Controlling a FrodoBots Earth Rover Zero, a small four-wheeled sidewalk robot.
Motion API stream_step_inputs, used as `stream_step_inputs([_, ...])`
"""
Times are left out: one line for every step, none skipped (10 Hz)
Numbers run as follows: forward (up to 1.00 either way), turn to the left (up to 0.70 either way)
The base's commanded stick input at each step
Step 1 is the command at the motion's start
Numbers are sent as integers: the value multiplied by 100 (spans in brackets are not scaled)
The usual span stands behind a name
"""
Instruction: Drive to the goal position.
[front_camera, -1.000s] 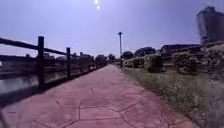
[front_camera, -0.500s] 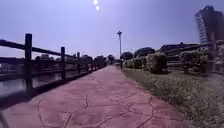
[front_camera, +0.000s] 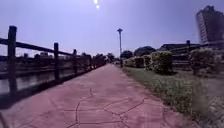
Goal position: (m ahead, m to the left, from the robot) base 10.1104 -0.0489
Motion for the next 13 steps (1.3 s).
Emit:
stream_step_inputs([100,1])
stream_step_inputs([100,1])
stream_step_inputs([100,1])
stream_step_inputs([100,1])
stream_step_inputs([100,1])
stream_step_inputs([100,1])
stream_step_inputs([100,1])
stream_step_inputs([100,1])
stream_step_inputs([100,1])
stream_step_inputs([100,1])
stream_step_inputs([100,1])
stream_step_inputs([100,1])
stream_step_inputs([100,1])
